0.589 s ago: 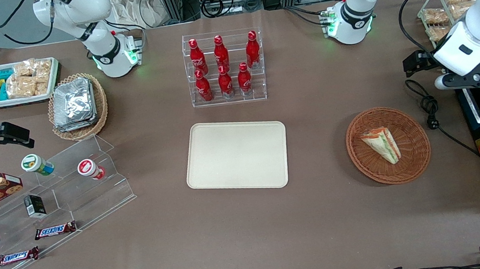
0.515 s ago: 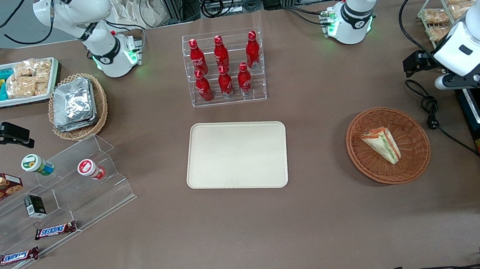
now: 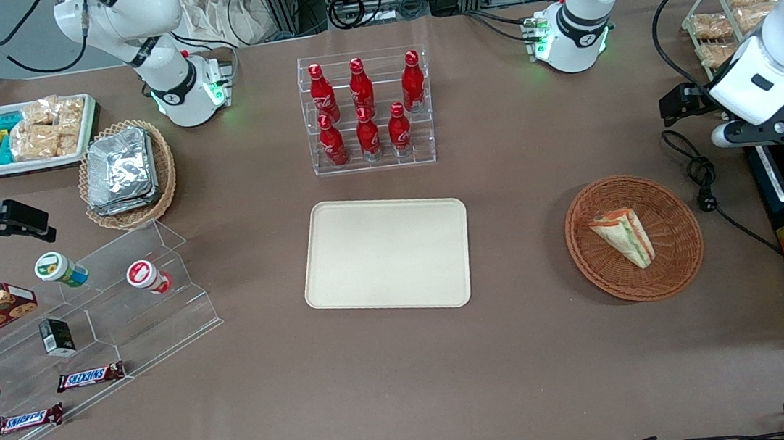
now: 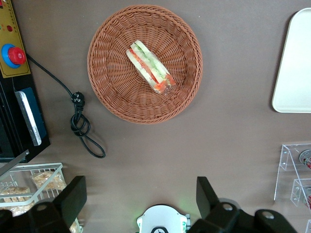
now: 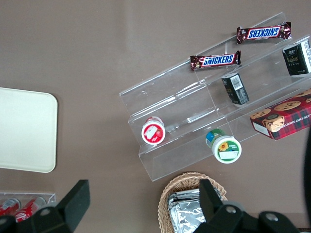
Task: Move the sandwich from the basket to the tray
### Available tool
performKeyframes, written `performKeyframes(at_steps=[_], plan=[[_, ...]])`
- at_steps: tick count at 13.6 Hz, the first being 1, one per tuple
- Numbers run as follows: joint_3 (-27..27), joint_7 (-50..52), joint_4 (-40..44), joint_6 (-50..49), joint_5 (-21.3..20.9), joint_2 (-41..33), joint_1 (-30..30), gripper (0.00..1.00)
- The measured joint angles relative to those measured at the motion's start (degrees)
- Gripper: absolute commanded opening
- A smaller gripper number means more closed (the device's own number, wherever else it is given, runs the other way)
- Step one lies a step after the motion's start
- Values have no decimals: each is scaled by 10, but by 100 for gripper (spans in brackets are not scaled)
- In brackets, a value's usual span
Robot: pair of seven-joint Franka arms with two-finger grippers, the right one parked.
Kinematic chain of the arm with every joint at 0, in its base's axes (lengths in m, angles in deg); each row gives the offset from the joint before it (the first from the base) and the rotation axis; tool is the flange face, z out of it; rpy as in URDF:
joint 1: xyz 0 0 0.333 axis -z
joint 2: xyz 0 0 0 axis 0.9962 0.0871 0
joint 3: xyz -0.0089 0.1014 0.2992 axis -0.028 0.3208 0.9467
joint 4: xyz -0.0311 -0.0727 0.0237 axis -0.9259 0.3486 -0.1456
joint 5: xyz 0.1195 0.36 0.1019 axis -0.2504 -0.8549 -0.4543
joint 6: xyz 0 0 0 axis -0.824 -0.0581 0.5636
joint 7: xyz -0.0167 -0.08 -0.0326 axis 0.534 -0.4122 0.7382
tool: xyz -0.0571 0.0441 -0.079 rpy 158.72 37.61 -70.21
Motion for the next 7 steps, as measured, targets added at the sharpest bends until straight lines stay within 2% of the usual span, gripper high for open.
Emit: performKeyframes(at_steps=[5,7], plan=[[1,6,-1,7,1,15,-2,100],[1,56,-2,9,12,34,-2,100]])
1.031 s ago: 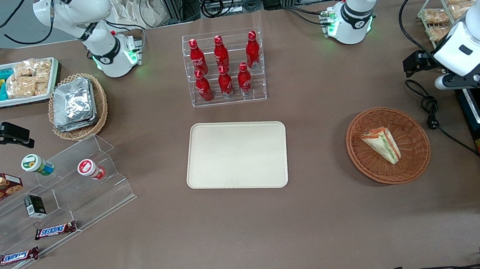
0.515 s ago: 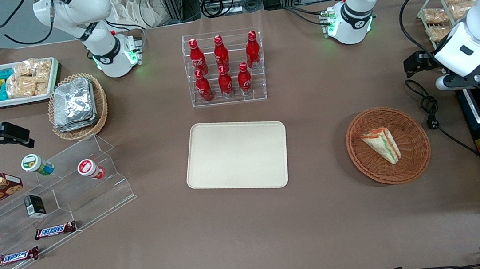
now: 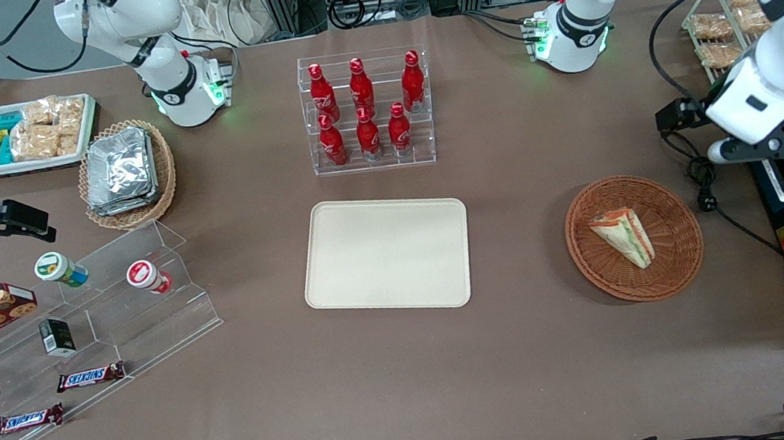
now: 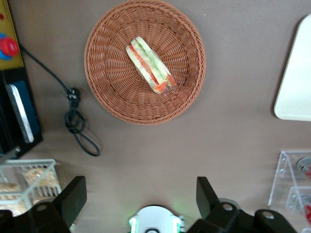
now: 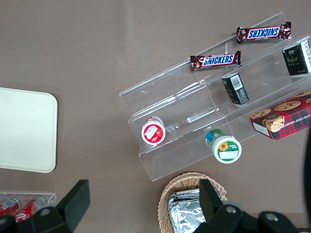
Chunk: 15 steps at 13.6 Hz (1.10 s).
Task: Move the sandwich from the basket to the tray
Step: 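Lower the open left gripper onto the wrapped sandwich in the basket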
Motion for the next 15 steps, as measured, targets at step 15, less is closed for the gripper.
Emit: performKeyframes(at_steps=[15], plan=[[2,120,-144,247,22,107,-42,99]])
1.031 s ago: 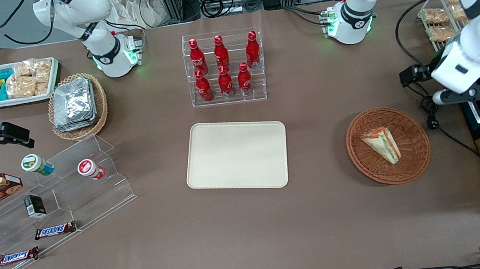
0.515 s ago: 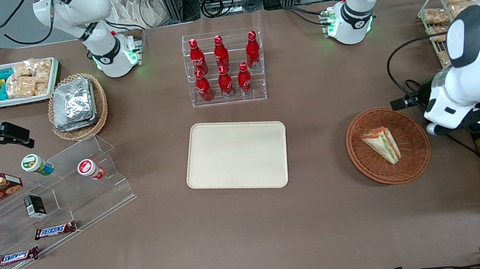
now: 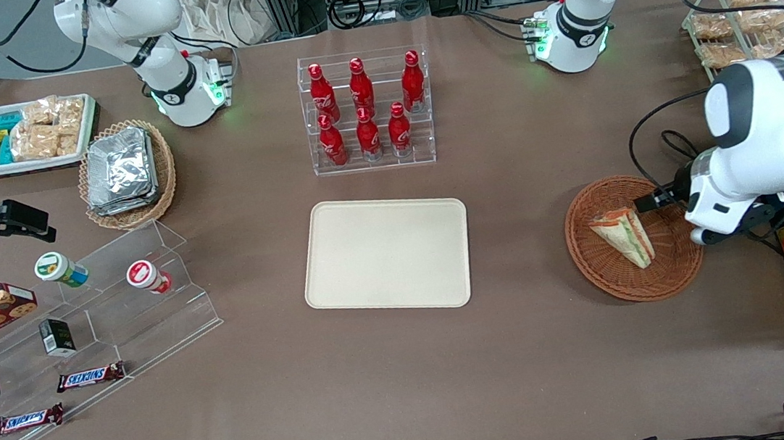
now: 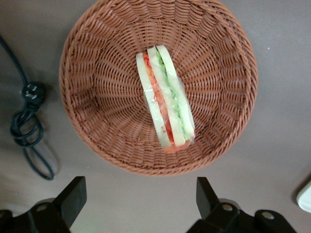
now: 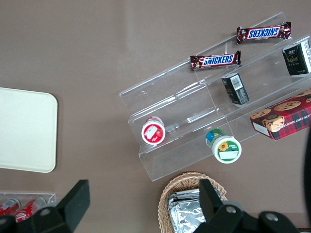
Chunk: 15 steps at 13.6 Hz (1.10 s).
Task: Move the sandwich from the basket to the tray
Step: 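Lower the open left gripper onto the wrapped sandwich in the basket, then close the left gripper on the sandwich and lift it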
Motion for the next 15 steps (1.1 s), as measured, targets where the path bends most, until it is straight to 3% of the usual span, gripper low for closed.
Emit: performKeyframes(at_steps=[4,15], plan=[[0,3,-9,49,33,30,-3,99],[0,15,-10,129,36,119,-7,100]])
